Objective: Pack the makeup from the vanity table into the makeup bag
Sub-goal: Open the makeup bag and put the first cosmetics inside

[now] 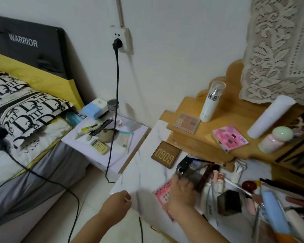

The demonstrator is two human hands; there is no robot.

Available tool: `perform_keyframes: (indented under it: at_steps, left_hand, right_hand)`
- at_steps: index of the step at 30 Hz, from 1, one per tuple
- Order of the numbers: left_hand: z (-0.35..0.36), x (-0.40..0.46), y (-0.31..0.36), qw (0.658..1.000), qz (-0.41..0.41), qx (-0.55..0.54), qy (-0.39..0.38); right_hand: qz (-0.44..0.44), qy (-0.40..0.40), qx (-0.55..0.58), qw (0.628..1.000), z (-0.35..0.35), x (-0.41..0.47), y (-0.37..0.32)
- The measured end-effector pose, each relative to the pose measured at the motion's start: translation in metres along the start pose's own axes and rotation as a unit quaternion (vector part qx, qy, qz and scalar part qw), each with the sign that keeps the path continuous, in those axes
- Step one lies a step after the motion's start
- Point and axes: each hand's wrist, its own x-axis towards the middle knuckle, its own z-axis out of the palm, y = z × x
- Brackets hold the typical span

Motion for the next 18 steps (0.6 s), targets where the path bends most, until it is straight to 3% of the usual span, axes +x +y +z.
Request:
perform_keyframes:
  at_steps: [3, 6, 11, 15, 18]
  left_hand:
    - [0.000, -0.004, 0.000, 1.000, 0.015, 0.004, -0.001]
    - [-0.003, -0.010, 0.004, 0.999, 0.036, 0.012, 0.002]
    - [-0.004, -0.025, 0.029, 0.991, 0.107, -0.074, 0.037]
    - [0.003, -0.047, 0.064, 0.966, 0.199, -0.164, -0.034]
    - [0.011, -0.065, 0.089, 0.952, 0.220, -0.202, -0.073]
  right_hand:
    - [-0.019, 0.052, 0.028, 0.998, -0.005, -0.009, 0.001]
    - [-0.039, 0.038, 0.159, 0.986, -0.007, -0.021, 0.005]
    - [-0.106, 0.030, 0.360, 0.927, -0.014, -0.063, 0.025]
    - [-0.092, 0.080, 0.430, 0.895, -0.019, -0.100, 0.054]
    - [-0.048, 0.083, 0.488, 0.868, -0.019, -0.126, 0.090]
